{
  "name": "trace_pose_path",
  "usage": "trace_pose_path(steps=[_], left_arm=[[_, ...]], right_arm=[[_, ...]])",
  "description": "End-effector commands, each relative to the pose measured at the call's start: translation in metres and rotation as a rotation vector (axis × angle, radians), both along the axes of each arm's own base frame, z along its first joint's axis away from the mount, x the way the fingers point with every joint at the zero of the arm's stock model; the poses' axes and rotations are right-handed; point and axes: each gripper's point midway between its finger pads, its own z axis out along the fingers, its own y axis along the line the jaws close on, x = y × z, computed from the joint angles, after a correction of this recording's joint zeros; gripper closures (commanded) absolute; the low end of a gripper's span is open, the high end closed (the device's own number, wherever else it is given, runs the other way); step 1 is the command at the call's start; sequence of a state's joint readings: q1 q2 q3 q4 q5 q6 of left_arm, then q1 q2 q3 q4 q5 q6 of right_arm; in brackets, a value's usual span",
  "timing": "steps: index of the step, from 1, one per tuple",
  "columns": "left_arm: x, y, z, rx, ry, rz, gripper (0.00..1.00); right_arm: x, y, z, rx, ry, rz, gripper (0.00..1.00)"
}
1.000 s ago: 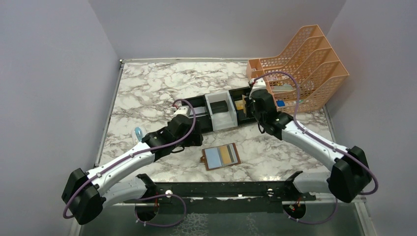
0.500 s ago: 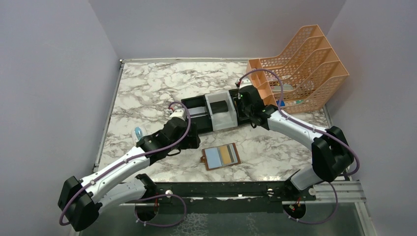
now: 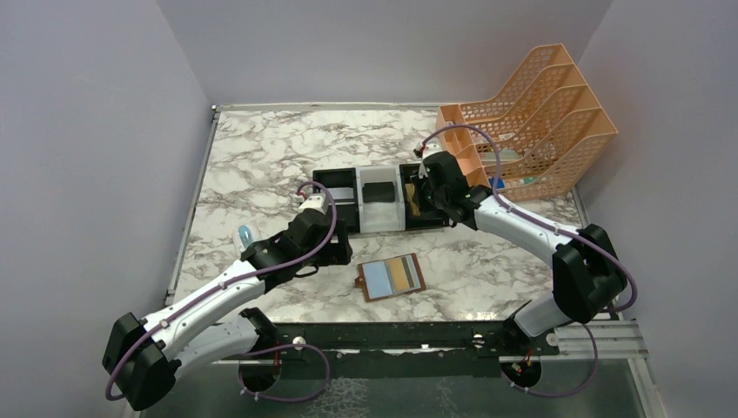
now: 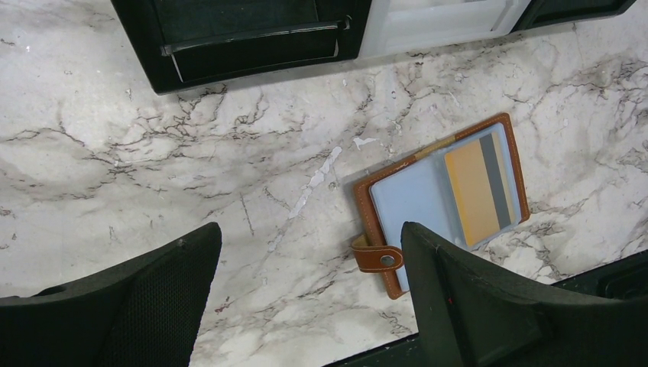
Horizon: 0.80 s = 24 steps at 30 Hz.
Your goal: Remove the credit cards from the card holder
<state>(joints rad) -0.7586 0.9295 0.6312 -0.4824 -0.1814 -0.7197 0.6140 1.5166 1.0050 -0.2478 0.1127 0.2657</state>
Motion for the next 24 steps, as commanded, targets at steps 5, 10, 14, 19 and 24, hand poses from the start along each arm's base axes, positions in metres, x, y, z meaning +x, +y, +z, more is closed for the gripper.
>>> trace_pose_path(steps=[5,10,14,19,24], left_arm=[[0.001,0.003,-0.001,0.0,0.0,0.017,0.1],[0.001,0.004,-0.001,0.01,-0.002,0.005,0.1],[0.001,0.004,-0.001,0.024,0.0,-0.007,0.1],[0.002,0.004,0.0,0.04,0.003,-0.022,0.1],[0.001,0.006,0.001,0.045,0.0,-0.016,0.1]], right_arm=[[0.034,-0.026,0.04,-0.195,-0.354,0.047,0.99],[0.041,-0.023,0.035,-0.403,-0.553,0.285,0.99],[0.044,-0.022,0.01,-0.579,-0.6,0.471,0.99],[0.056,-0.026,0.002,-0.6,-0.597,0.575,0.99],[0.059,-0.023,-0.001,-0.651,-0.658,0.689,0.99]])
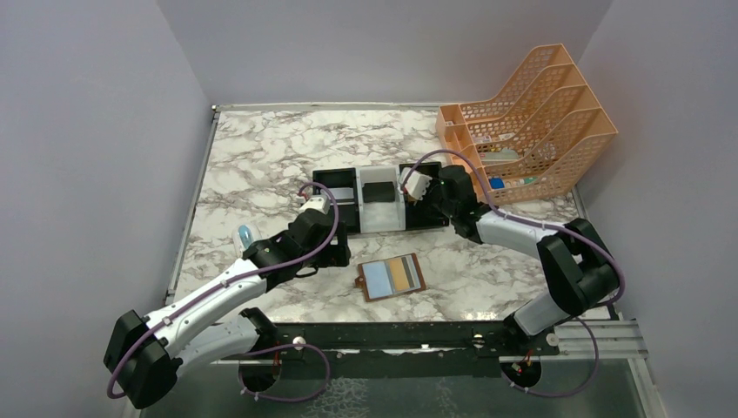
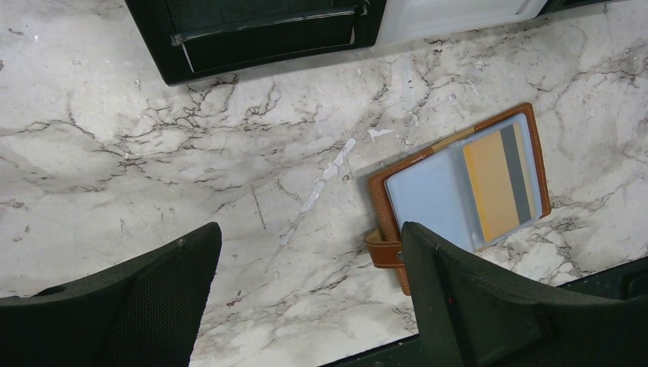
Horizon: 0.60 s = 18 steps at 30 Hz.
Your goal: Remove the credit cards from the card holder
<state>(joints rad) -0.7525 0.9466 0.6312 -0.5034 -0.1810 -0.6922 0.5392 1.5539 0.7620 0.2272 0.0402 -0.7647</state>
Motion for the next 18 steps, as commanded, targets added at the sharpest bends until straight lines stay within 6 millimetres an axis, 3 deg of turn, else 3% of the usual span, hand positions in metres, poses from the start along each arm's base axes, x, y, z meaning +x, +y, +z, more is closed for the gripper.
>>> trace_pose_path(steps=[1,5,14,18], left_arm=[[0.004,0.001,0.009,0.002,-0.02,0.0,0.1],[0.004,0.003,0.006,0.008,-0.017,0.01,0.1],[0.005,0.002,0.007,0.006,-0.017,0.014,0.1],[0.004,0.004,0.007,0.004,-0.018,0.019,0.1]], right_arm=[[0.014,0.015,0.018,-0.039,-0.109,0.154,0.99],[0.017,0.022,0.009,-0.09,-0.077,0.229,0.99],[0.017,0.022,-0.033,-0.158,0.069,0.24,0.98],[0.014,0.025,-0.035,-0.148,0.096,0.257,0.94]])
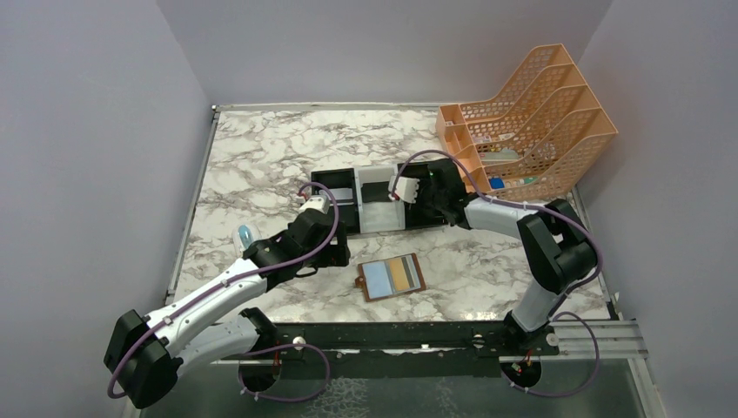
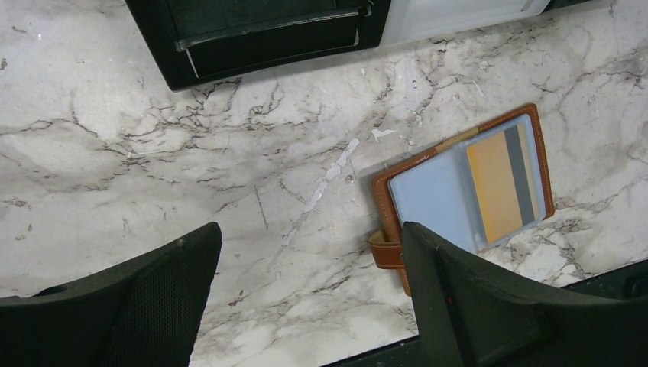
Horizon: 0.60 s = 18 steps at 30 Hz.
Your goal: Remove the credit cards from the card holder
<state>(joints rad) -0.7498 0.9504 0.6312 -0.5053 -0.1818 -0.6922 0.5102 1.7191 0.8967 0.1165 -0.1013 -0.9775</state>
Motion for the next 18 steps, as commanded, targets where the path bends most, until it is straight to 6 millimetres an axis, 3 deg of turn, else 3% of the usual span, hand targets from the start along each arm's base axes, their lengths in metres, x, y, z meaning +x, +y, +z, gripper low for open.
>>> trace_pose_path(steps=[1,7,14,18], left_arm=[[0.004,0.003,0.008,0.0,-0.021,0.017,0.1],[0.004,0.001,0.009,-0.006,-0.018,0.014,0.1],[0.004,0.001,0.008,-0.005,-0.015,0.012,0.1],[0.004,0.0,0.008,-0.014,-0.011,0.018,0.1]], right_arm=[[-0.004,0.008,-0.002,0.006,0.037,0.054,0.93],[-0.01,0.006,-0.007,-0.018,0.09,0.064,0.68],[0.004,0.007,0.022,0.123,0.068,-0.099,0.66],[0.021,0.009,0.051,0.377,0.131,-0.382,0.79]])
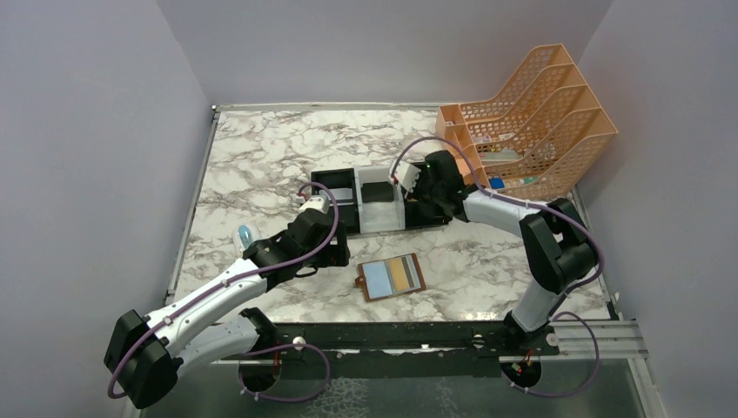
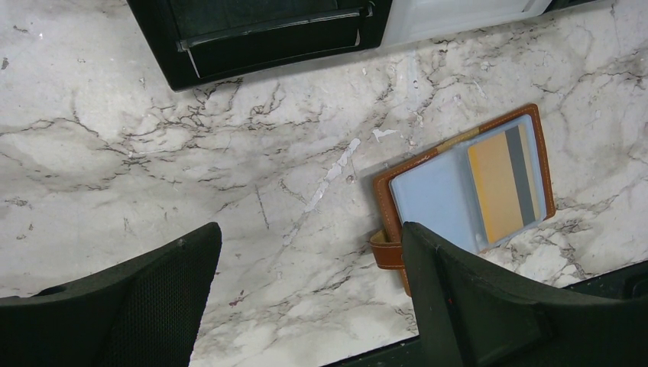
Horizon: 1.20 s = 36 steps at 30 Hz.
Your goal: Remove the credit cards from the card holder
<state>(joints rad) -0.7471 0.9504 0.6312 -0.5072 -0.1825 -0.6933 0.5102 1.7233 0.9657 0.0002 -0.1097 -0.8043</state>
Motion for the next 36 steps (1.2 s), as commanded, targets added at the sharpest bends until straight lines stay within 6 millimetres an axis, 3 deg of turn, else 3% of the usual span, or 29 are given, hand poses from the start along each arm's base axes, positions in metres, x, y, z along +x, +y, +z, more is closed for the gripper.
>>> trace_pose_path(steps=[1,3,6,9,15,21,36], left_arm=[[0.004,-0.002,0.009,-0.018,-0.012,0.014,0.1],[0.004,-0.003,0.009,-0.021,-0.011,0.013,0.1],[0.006,-0.003,0.011,-0.025,-0.018,0.017,0.1],[0.007,-0.002,0.013,-0.027,-0.029,0.026,0.1],[0.008,-0.001,0.015,-0.037,-0.04,0.037,0.1],[0.007,-0.006,0.013,-0.049,-0.025,0.023,0.1],[0.005,-0.006,0.011,-0.063,-0.019,0.035,0.1]], right_arm=[[0.028,0.006,0.057,0.343,0.038,-0.388,0.81],[0.027,0.006,0.063,0.455,0.131,-0.556,0.82],[0.012,0.004,0.048,0.479,0.306,-0.734,0.83],[-0.006,0.002,0.029,0.466,0.416,-0.814,0.93],[-0.026,0.0,0.001,0.466,0.503,-0.862,0.93],[-0.021,-0.004,-0.02,0.423,0.501,-0.904,0.94],[0.0,-0.007,-0.049,0.387,0.444,-0.956,0.94]])
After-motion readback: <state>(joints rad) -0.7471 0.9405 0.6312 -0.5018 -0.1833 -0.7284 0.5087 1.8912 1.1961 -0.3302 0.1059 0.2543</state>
